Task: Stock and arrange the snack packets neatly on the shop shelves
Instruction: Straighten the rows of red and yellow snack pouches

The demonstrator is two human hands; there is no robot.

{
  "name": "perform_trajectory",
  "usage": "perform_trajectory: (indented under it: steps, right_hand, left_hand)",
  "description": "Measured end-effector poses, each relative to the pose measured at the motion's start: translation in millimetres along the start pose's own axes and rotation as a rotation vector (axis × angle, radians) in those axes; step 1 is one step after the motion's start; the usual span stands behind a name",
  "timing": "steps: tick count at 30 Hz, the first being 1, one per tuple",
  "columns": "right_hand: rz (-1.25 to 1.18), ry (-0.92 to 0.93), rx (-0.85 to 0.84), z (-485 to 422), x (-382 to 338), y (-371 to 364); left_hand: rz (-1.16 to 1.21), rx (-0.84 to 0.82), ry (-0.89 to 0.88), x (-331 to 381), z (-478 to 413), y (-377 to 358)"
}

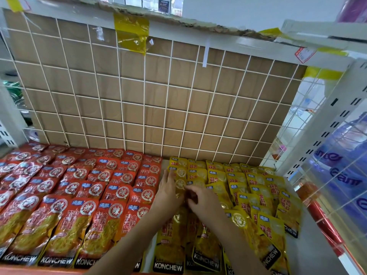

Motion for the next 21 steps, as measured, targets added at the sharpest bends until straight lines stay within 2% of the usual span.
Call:
perform_trajectory:
  steps: [10, 14, 17, 21]
  right_hand:
    - [-0.082, -0.025, 0.045, 0, -1, 6]
    - [-0.034, -0.012, 0.145, 0, 2, 19]
    - [0.009, -0.024, 0.215, 5, 10, 35]
    - [0.138, -0.045, 0.155, 22, 17, 45]
  left_hand:
    - [0.075, 0.026, 0.047, -6, -9, 3]
    - [0.097, 0.022, 0.029, -6, -11, 3]
    - [0.053, 0.083, -0.082, 6, -6, 12]
    - [-0.034, 0.111, -0.281, 24, 12, 19]
Point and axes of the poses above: each hand's wrist, its own z-axis away from the middle knuckle, its own y-axis out of the back of the hand, x = y × z, the point moved 9 cm from there along -z, towards the middle knuckle, and after that the axes turned 7 degrees about x, right-handed, at the moved point
